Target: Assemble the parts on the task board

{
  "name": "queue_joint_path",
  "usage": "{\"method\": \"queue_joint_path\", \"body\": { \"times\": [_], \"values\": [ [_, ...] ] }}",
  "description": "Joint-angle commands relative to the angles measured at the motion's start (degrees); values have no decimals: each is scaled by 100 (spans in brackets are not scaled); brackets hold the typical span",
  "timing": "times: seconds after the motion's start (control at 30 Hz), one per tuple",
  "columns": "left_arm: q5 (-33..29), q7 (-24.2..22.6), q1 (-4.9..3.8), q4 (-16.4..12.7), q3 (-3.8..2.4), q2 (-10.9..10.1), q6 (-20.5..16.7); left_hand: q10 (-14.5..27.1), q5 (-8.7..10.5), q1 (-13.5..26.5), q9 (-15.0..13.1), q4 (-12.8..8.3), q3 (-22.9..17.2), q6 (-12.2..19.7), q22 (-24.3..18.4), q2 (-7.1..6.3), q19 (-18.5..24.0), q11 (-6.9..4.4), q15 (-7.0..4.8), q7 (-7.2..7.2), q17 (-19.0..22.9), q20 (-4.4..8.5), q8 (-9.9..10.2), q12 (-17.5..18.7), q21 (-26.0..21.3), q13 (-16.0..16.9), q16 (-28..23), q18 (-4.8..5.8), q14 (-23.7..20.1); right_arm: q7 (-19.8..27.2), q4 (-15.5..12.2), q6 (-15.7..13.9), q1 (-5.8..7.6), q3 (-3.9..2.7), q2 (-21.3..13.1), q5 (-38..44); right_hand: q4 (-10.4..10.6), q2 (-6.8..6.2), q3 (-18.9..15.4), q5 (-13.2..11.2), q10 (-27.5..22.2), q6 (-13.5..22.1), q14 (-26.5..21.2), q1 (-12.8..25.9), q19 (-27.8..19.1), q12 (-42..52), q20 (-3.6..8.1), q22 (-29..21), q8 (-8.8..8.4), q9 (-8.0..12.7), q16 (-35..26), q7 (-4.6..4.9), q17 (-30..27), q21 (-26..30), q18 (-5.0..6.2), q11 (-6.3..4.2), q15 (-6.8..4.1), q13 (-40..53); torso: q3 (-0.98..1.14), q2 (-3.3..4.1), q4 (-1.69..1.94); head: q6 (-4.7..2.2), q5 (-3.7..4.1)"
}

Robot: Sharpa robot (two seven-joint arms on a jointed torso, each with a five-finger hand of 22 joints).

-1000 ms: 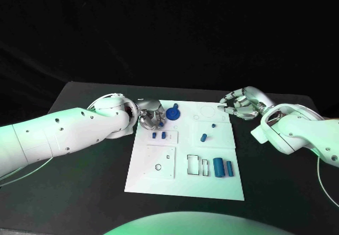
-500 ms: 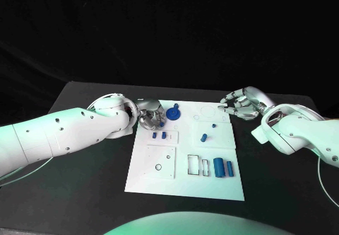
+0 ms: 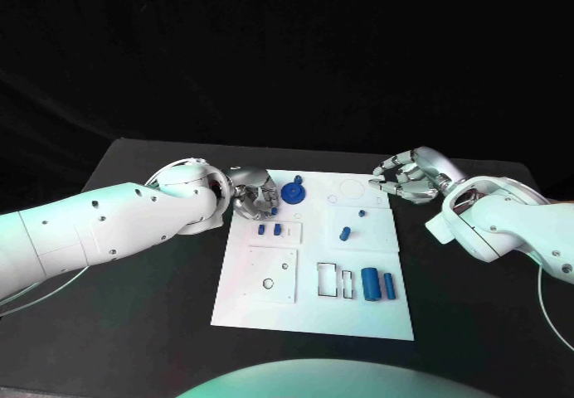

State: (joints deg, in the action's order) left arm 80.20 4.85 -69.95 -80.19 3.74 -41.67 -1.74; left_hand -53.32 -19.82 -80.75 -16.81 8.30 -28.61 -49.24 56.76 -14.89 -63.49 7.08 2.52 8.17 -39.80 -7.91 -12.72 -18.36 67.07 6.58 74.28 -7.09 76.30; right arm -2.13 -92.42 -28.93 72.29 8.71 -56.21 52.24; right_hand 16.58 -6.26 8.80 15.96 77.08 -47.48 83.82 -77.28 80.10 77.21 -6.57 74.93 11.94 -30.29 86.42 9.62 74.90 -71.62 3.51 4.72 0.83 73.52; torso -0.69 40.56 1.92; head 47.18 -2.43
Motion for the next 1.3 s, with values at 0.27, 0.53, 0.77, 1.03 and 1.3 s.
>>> {"method": "queue_joint_path", "body": {
  "times": [0.27, 0.53, 0.77, 1.03, 1.3],
  "values": [
    [-210, -120, 13, -45, -22, -105, -265, 221, -6, -45, -12, -10, 69, -44, -160, 26, 193, 28, 25, 23, 237, -35, -16, -98, -136, 15, -90, -141, -174, 38, 24, 76, -3, 0, -1, 45, -16, -5, 60, 39, -194, 41, 398, 27, -81, -183, 4, 392, 29, 11, -63, -4, 657, 141, 111, 1, -33, -181, -3, -1, -6, -25, 14],
    [-2015, -561, 18, -186, -166, -492, -513, 582, 114, -84, 28, 5, 269, 111, -559, 39, 527, 83, 76, 129, 661, -85, 74, -201, -462, -36, -217, -229, -385, 107, 108, 321, -3, 0, 12, 577, -33, -267, 732, -230, -2203, -195, 227, -545, -179, -3773, 58, 254, 62, 77, -516, -34, -83, 486, 160, -32, -83, -3675, -1, -9, 0, -67, 207],
    [-4745, -1723, 11, -294, -212, -842, -1038, 682, 112, -174, -2, 133, 423, -253, -1186, 242, 1010, 124, 110, 335, 1493, -123, -101, -586, -1020, -50, -562, -350, -841, -13, 169, 835, -3, 0, 57, 1920, -256, -631, 1673, -418, -2086, -459, 235, -869, -109, -5852, -42, 356, -87, 244, -557, 19, -168, 436, 142, 123, 38, -5637, 0, -8, 9, -110, 330],
    [-7117, -2672, 12, -512, -210, -1122, -1337, 14, 104, -326, -36, -46, 128, -498, -1253, 404, 1000, -58, -47, 204, 1736, 16, -236, -1170, -1105, 42, -774, -356, -929, -449, 145, 1470, -13, 8, 189, 3583, -389, -731, 1938, -553, -1726, -680, 236, -712, -47, -6248, -21, 444, -135, 399, -560, -66, -198, 338, 123, 77, 5, -6187, -10, -7, 5, -177, 383],
    [-7506, -2899, 14, -699, -199, -1227, -1180, -425, 119, -126, -72, -168, 34, -576, -1494, 365, 1264, -164, -112, 118, 2144, 67, -212, -1217, -1550, -60, -1509, -341, -1301, -856, 89, 1825, -66, 14, 350, 4482, -410, -784, 1969, -587, -1631, -869, 230, -593, -49, -6439, -3, 451, -96, 435, -577, -101, -237, 361, 124, 67, -3, -6400, -13, -7, 8, -175, 421]
  ]
}}
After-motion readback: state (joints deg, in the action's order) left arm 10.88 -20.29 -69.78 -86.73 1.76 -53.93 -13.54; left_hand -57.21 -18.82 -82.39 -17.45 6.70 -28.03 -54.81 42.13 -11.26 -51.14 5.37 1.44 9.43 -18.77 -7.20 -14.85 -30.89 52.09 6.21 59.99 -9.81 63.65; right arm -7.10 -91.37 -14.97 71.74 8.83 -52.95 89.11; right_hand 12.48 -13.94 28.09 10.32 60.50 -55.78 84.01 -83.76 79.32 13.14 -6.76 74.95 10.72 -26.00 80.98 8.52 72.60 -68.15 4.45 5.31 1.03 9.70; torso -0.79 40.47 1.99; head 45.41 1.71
